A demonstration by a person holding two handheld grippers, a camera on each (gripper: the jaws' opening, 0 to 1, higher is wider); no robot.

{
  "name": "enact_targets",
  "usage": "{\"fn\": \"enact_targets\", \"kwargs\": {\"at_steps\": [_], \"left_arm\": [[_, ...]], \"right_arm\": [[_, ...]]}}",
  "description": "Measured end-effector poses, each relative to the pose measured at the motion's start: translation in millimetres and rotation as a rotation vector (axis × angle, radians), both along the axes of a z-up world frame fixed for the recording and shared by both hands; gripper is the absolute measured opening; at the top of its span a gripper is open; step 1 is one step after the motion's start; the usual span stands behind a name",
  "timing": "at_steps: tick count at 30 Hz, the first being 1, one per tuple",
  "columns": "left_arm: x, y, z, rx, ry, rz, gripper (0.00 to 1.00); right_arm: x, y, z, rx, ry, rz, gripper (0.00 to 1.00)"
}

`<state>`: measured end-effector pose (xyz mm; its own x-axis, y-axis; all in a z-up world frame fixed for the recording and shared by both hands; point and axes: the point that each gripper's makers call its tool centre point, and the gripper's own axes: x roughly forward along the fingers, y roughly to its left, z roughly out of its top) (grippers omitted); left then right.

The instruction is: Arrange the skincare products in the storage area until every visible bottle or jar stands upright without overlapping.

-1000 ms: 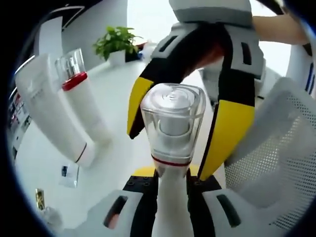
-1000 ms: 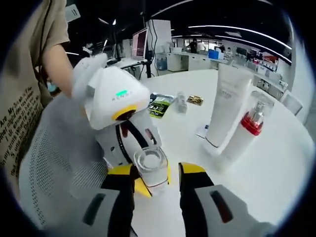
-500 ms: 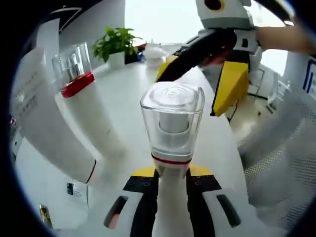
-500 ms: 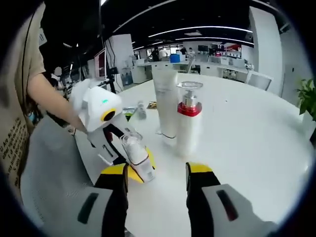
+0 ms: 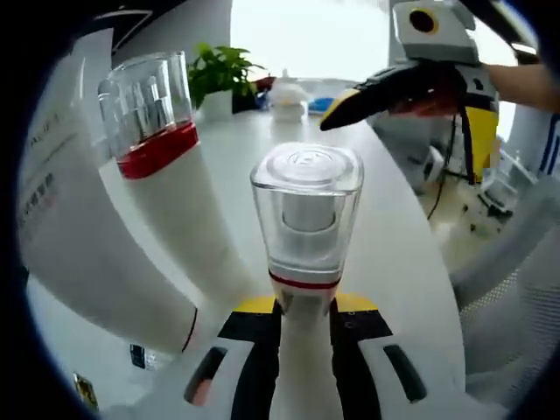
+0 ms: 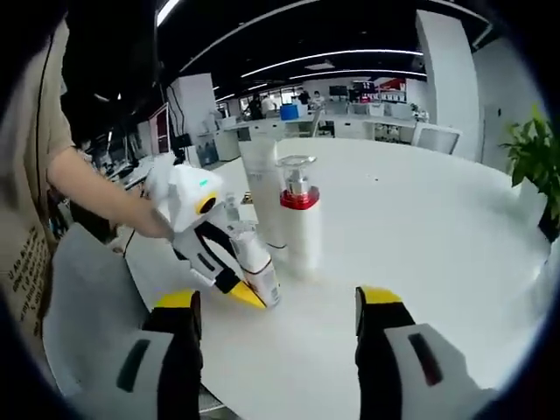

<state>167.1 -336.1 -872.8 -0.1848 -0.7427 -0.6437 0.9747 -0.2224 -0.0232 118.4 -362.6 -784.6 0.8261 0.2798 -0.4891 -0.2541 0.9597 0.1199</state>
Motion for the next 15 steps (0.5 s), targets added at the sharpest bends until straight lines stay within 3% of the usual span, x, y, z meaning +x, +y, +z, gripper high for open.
{"fn": "enact_targets", "kwargs": {"at_steps": [15], "left_arm": [[17.7,-1.3,-0.9,0.002,-0.009,0.009,0.18]], "right_arm": [[-3.6,6.0,-4.6,0.019,0.011,-0.027,0.87]]}}
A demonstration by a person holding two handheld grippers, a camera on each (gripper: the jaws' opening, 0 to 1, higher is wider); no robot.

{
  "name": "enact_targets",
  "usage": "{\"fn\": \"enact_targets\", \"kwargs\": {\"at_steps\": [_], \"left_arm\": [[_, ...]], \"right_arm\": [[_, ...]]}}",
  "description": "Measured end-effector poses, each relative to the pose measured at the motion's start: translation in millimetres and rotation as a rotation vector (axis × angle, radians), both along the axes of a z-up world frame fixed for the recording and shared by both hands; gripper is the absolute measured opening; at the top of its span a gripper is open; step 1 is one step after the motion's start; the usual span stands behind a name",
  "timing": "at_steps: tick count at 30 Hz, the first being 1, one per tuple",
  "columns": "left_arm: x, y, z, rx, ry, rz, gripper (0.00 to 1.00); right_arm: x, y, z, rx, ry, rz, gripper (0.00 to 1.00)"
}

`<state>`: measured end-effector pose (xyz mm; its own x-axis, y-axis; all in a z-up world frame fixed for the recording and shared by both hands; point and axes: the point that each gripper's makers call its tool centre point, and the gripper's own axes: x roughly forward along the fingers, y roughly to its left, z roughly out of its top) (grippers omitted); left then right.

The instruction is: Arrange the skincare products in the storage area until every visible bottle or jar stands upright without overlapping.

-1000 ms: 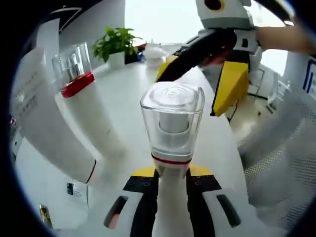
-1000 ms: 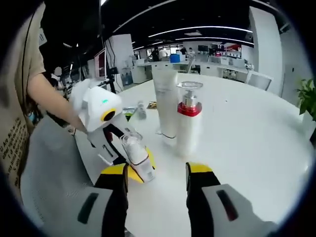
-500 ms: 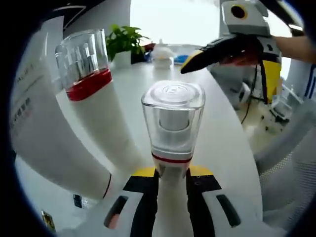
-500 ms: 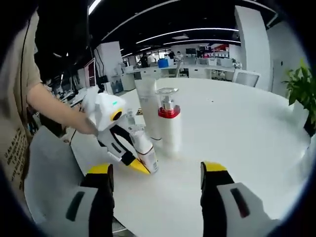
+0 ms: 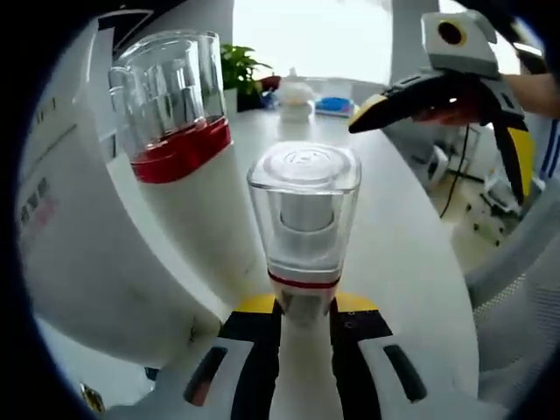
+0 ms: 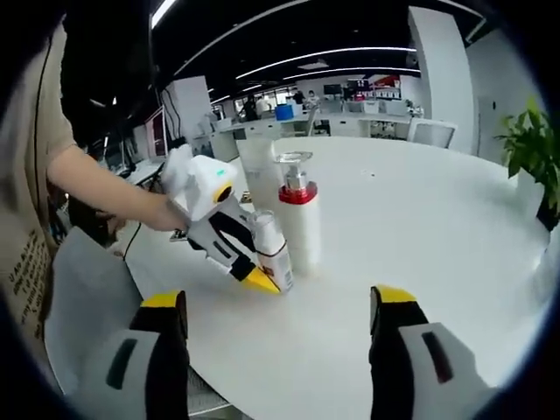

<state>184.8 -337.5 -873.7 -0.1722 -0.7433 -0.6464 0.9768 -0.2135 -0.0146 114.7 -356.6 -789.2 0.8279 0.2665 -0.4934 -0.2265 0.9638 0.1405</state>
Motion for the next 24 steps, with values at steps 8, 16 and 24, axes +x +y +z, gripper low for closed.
{"fn": "enact_targets", "kwargs": {"at_steps": [8,16,24], "left_arm": [[3.7,2.7,-2.1,0.004,0.007,0.002,0.18],[4.4,2.5,-3.1,0.011,0.0,-0.006,0.18],[3.2,4.8,-4.2,0.023,-0.004,-0.009,0.2]], "right_arm": [[1.5,4.1,-2.5,0.009,0.012,-0.003,0.91],[1.3,3.5,-3.5,0.01,0.014,-0.008,0.91],[-1.6,4.0,-3.4,0.013,0.02,-0.015,0.91]]}}
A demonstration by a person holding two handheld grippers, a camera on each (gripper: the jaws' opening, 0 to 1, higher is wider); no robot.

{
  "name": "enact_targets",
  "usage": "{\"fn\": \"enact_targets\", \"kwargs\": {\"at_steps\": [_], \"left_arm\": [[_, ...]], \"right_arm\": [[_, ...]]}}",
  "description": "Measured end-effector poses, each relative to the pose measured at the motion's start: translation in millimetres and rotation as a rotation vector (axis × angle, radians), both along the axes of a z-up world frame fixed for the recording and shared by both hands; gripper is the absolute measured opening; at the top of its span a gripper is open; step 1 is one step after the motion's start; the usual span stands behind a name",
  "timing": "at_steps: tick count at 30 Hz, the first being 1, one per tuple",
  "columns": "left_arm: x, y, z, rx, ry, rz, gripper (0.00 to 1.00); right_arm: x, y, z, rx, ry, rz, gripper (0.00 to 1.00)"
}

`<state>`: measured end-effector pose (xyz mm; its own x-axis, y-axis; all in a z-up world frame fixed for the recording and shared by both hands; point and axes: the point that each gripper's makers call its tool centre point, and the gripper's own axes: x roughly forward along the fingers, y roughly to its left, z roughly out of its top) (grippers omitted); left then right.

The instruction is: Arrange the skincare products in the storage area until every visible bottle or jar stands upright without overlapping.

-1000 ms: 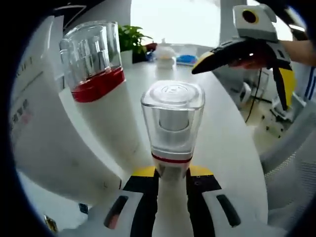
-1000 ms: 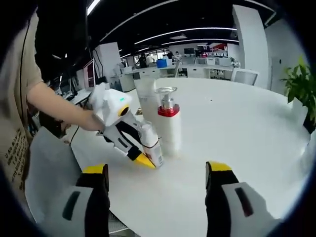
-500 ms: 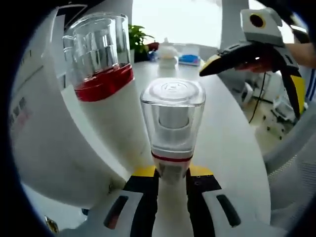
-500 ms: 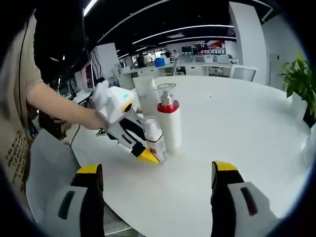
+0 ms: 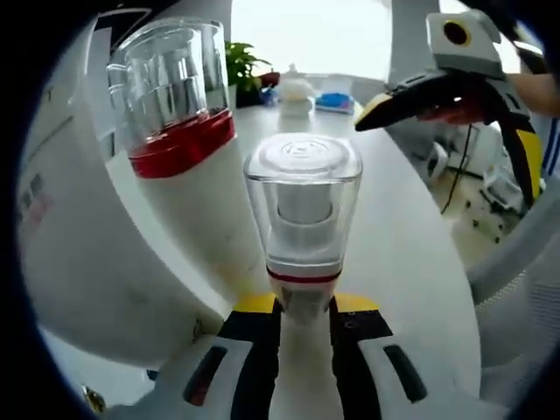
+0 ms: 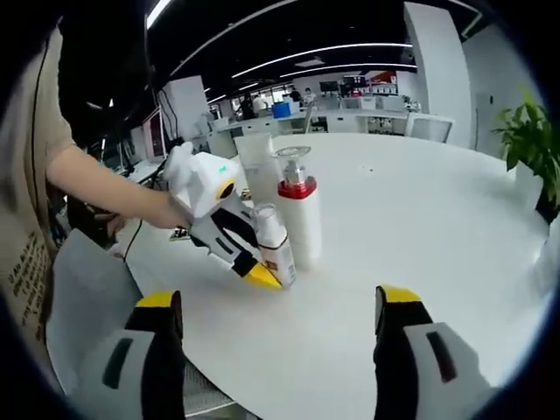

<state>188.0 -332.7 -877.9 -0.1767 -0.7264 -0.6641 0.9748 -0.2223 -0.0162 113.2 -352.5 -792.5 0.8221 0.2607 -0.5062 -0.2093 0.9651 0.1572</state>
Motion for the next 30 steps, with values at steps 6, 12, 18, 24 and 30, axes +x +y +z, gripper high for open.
{"fn": "enact_targets", "kwargs": {"at_steps": [6,12,18,24,30], "left_arm": [[-4.2,2.8,2.7,0.004,0.001,-0.014,0.27],[-7.8,8.1,6.0,0.016,-0.001,-0.013,0.32],[-8.8,14.5,7.6,0.026,-0.011,0.0,0.36],[-14.4,24.7,12.4,0.029,-0.009,0.009,0.42],[-20.6,38.2,21.5,0.028,0.003,0.019,0.51]], "right_arm": [[-1.6,1.9,1.0,-0.004,0.0,0.001,0.91],[-3.8,5.4,6.7,-0.013,-0.008,0.006,0.91],[-7.6,7.3,12.4,-0.02,-0.017,0.001,0.91],[-12.8,9.2,19.0,-0.029,-0.028,-0.009,0.93],[-15.1,18.3,26.8,-0.035,-0.04,-0.005,0.94]]}}
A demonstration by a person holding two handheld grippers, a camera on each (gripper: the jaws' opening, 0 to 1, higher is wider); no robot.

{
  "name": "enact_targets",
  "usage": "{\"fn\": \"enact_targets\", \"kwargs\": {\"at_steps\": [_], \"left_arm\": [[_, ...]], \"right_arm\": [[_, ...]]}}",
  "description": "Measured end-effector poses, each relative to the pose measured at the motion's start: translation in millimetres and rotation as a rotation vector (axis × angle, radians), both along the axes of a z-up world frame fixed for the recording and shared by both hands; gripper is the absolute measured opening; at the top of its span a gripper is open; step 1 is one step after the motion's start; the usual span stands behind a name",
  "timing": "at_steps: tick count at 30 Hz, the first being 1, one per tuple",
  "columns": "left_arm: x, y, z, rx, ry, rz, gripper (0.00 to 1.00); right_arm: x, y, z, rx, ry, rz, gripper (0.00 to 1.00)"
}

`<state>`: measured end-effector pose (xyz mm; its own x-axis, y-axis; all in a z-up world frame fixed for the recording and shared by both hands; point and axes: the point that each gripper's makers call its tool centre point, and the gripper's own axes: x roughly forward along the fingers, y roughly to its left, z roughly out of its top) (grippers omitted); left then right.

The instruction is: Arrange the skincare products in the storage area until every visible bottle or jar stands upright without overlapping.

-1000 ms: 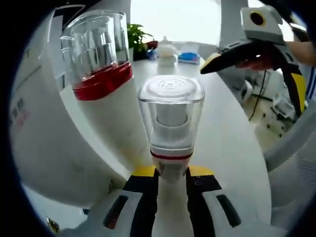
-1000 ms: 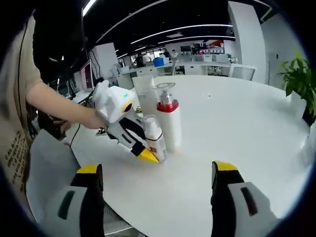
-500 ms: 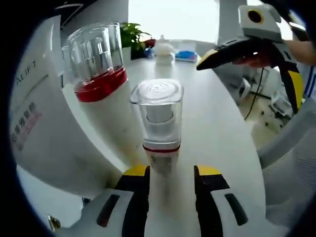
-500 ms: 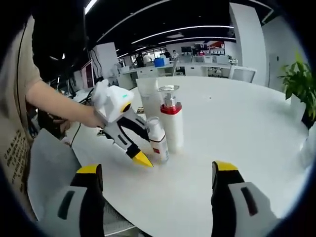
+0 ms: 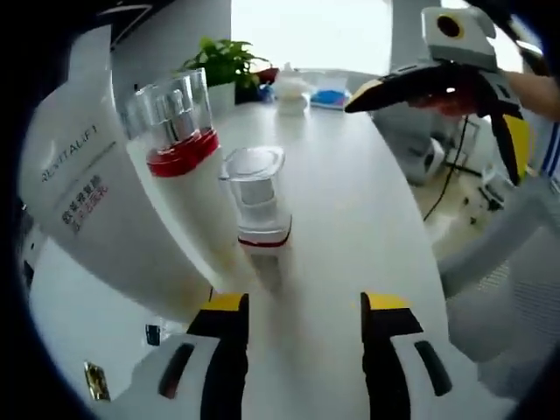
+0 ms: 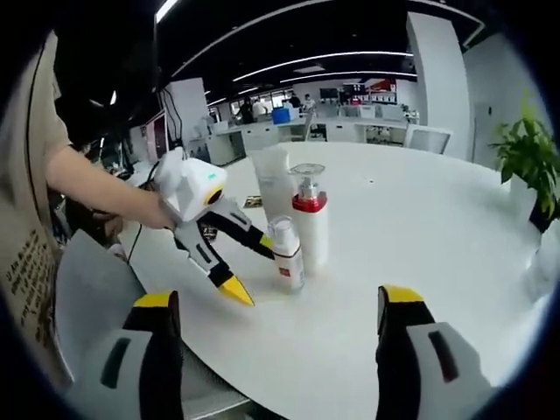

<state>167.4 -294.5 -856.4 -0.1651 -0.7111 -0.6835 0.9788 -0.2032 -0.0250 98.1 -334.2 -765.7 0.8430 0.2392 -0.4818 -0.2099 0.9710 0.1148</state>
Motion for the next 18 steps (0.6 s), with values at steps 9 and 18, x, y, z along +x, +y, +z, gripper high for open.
{"fn": "enact_targets", "kwargs": {"at_steps": [9,18], "left_arm": [[-5.5,28.0,12.7,-0.008,0.034,0.059,0.59],[-12.1,63.8,19.8,0.002,0.083,0.14,0.7]], "right_arm": [[-1.7,16.3,9.2,-0.013,-0.018,0.021,0.94],[-7.2,24.8,13.9,-0.025,-0.023,0.034,0.95]]}}
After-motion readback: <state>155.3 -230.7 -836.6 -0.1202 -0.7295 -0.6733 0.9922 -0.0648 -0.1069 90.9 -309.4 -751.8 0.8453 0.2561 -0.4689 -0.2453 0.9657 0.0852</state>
